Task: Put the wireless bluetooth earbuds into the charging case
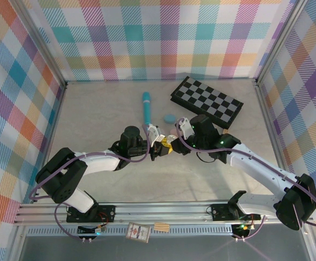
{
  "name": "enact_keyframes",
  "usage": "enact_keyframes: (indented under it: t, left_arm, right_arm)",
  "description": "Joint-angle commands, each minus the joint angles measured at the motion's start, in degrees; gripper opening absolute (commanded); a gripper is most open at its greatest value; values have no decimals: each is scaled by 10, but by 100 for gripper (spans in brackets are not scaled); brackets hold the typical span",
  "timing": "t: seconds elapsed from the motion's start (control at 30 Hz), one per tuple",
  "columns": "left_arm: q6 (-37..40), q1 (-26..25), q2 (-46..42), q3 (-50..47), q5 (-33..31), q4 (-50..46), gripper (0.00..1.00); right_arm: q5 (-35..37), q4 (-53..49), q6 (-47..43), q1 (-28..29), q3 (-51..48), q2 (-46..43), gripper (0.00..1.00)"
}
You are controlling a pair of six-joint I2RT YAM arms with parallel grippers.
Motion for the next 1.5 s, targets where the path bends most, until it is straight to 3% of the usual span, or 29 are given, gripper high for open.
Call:
enact_keyframes:
  t: [0.0, 0.2, 0.3, 0.63, 1.13, 1.33, 1.47]
  left_arm:
    - [-1, -4, -17, -4, -1, 58, 0]
    - [-1, -3, -17, -9, -2, 68, 0]
    - [-2, -3, -19, -10, 2, 74, 0]
    - [-7, -3, -29, -15, 2, 75, 0]
    - [-16, 10, -46, -22, 7, 76, 0]
    - [-16, 17, -48, -25, 10, 75, 0]
    - [-18, 18, -44, -25, 10, 81, 0]
  right_arm:
    - [2, -15, 2, 5, 2, -27, 38]
    - [36, 3, 39, -7, -9, -75, 69]
    - [29, 3, 59, -18, -5, -65, 75]
    - [34, -8, 79, -26, 12, -11, 74]
    - [31, -42, 82, -69, -9, -61, 73]
    - [-61, -6, 57, -68, -4, -73, 75]
    - [-85, 14, 62, -69, -4, -79, 75]
